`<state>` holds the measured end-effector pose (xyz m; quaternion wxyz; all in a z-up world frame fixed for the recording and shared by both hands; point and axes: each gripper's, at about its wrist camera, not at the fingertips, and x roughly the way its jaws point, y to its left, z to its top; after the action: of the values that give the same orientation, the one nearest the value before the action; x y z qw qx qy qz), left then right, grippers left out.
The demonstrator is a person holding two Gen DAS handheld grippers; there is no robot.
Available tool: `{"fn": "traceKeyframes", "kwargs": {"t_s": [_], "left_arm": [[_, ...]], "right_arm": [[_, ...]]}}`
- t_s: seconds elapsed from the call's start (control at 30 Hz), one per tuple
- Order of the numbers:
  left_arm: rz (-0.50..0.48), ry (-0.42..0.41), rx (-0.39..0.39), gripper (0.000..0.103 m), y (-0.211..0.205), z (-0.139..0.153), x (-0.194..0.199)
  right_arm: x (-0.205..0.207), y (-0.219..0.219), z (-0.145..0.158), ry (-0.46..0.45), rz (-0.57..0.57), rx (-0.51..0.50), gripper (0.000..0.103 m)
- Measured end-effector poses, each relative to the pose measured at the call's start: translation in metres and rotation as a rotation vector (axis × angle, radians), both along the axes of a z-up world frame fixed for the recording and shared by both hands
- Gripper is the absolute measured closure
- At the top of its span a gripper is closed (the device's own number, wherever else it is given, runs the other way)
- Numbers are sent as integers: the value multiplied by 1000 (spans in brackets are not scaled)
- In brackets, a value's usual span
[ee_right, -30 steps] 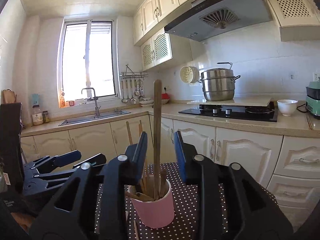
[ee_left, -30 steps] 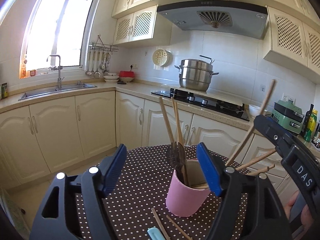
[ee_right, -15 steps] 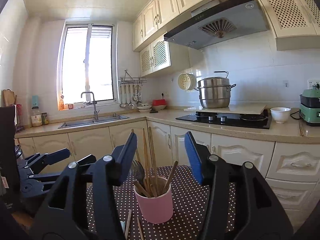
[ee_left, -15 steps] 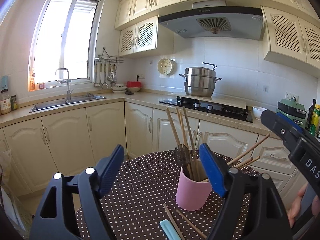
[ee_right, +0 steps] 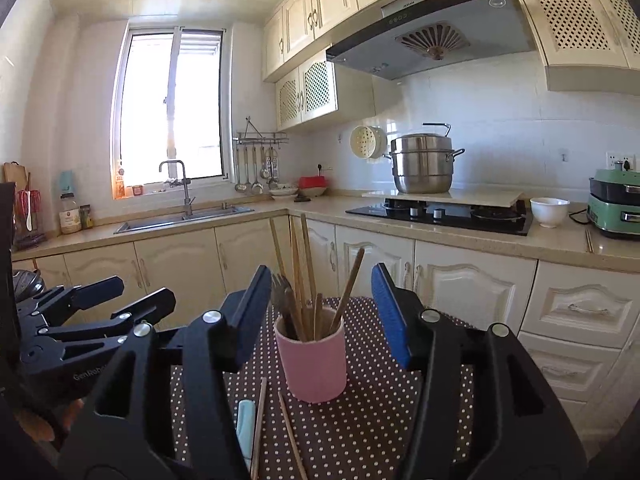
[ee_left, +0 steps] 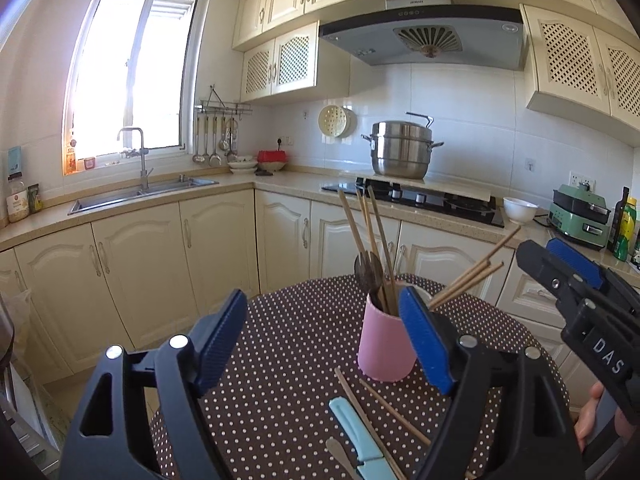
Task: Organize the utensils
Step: 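Move both open tools down to the light blue knife and a chopstick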
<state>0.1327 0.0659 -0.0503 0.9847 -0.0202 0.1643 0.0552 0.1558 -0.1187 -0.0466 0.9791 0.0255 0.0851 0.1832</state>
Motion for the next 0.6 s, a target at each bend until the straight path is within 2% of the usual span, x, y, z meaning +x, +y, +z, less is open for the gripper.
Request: {"fn": "traceKeyframes", "kwargs": {"t_s": [0.1,0.2,0.3,0.4,0.6], "left_arm": [[-4,45,-14,26,5,-9,1],[0,129,-38,26,15,-25,7],[10,222,-78,26,27,-43,15],[12,326,-139,26,41,-65,26],[-30,482,-232,26,52,-100,43]], "right_arm": [[-2,3,-10,35,4,-18,51],[1,9,-25,87,7,-65,51],[13,22,-46,210,46,-141,50],[36,41,-80,408,91,-254,50],[59,57,-122,599,138,-347,51]]}}
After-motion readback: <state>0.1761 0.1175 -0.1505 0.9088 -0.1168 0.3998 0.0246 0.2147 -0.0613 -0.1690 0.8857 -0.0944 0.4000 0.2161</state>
